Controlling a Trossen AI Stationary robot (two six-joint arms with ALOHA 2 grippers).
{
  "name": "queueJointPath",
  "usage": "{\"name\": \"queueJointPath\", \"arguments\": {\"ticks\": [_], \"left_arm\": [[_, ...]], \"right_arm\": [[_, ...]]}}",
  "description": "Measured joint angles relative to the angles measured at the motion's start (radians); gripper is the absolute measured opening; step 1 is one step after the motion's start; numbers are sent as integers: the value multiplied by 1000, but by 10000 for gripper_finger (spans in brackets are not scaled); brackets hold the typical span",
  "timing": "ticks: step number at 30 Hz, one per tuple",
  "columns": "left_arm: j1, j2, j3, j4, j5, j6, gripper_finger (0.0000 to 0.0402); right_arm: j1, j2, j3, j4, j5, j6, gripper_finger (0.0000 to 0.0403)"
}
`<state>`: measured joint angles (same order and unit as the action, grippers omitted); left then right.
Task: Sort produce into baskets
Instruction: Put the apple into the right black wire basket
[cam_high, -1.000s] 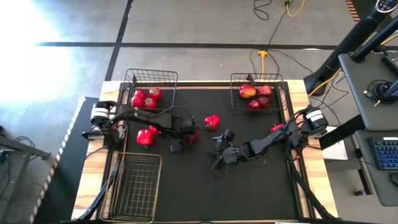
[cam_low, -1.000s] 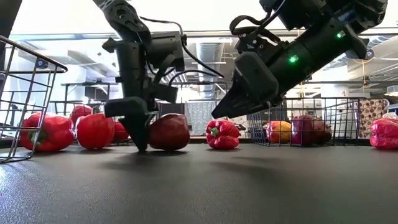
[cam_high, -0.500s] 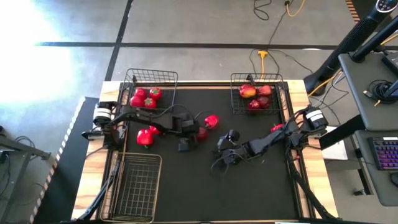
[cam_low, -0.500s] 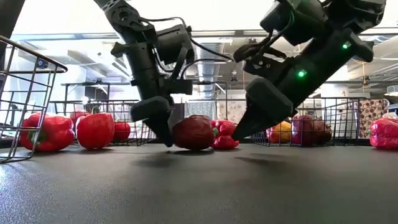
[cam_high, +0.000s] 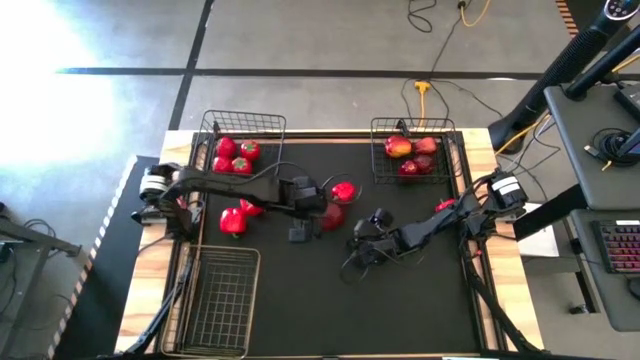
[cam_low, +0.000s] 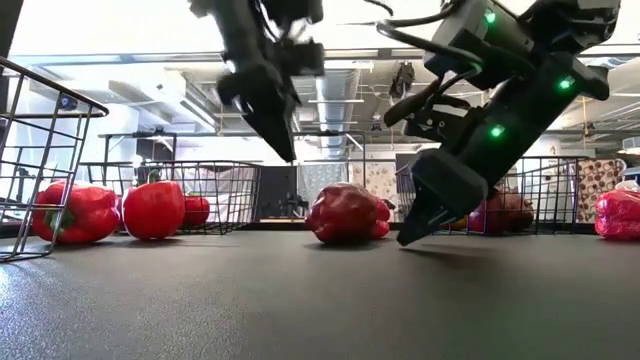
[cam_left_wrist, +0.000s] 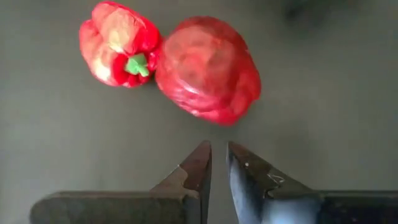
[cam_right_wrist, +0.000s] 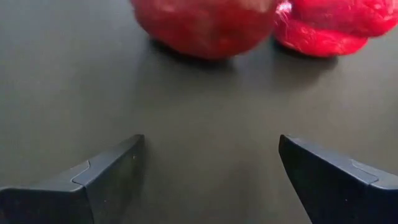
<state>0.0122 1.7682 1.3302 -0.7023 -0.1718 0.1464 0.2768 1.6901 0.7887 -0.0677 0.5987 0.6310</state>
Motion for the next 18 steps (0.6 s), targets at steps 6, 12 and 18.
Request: {"name": "queueJointPath", "arguments": {"ticks": [6, 12, 18], "left_arm": [[-27, -163, -96, 3, 33, -36, 36], [-59, -354, -355, 298, 84, -72, 36], [-75, -464, -560, 533, 87, -85, 36]], "right_arm": [[0, 0, 0, -20, 1, 56, 364], [4, 30, 0, 111, -4, 107, 380], [4, 46, 47, 165, -67, 79, 391]]}}
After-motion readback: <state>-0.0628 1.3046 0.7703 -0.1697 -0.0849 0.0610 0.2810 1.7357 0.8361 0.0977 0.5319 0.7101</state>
